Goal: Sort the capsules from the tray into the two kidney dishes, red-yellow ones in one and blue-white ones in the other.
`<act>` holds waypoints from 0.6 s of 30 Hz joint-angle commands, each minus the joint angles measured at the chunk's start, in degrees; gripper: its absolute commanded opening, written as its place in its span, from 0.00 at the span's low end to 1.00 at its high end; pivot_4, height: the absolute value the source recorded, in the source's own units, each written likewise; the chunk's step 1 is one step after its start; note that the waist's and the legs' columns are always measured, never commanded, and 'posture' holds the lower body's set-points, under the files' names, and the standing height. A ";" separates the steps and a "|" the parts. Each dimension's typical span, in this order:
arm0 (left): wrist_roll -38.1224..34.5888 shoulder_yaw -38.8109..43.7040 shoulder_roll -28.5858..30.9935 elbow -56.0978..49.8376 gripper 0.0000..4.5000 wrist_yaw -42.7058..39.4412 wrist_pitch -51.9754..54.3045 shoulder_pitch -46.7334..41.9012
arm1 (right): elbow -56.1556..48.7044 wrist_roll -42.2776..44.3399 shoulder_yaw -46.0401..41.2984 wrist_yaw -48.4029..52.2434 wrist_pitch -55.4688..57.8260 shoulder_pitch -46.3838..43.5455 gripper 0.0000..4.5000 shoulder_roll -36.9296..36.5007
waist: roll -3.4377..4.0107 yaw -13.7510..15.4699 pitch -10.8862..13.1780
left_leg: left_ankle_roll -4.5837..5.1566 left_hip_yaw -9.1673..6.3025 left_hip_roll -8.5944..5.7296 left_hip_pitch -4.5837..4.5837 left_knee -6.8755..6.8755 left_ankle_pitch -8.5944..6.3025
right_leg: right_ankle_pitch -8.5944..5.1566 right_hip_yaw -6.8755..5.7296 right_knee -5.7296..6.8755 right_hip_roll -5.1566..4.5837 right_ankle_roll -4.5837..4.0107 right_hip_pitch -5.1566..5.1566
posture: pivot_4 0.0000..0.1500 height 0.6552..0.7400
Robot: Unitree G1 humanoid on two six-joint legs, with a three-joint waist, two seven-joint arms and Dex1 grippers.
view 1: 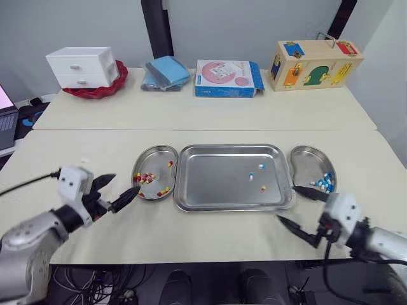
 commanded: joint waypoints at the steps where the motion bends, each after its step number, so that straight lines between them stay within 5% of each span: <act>1: -0.86 4.84 -2.01 -1.14 1.00 1.77 -3.39 4.37 | 3.82 2.67 -8.32 3.12 -1.25 3.41 1.00 -0.96 | -0.06 0.01 -0.04 | 0.00 0.00 0.00 0.01 0.00 0.00 | 0.00 0.00 0.00 0.00 0.00 0.01 | 1.00 0.62; 11: 0.37 4.54 -6.63 1.41 1.00 1.54 -12.98 15.36 | 20.26 0.14 -13.11 7.87 -7.72 5.22 1.00 -1.99 | -0.20 -0.09 -0.14 | 0.00 0.10 0.00 0.19 -0.01 0.00 | -0.05 0.12 -0.10 0.00 -0.06 0.14 | 1.00 0.62; 18: -0.44 -1.89 -1.74 -2.07 1.00 -6.92 -16.18 15.58 | 21.44 -0.99 -13.18 8.16 -9.29 5.42 1.00 -1.62 | -0.18 0.02 -0.16 | 0.00 0.13 -0.01 0.19 -0.02 -0.01 | -0.05 0.12 -0.12 0.00 -0.05 0.15 | 1.00 0.62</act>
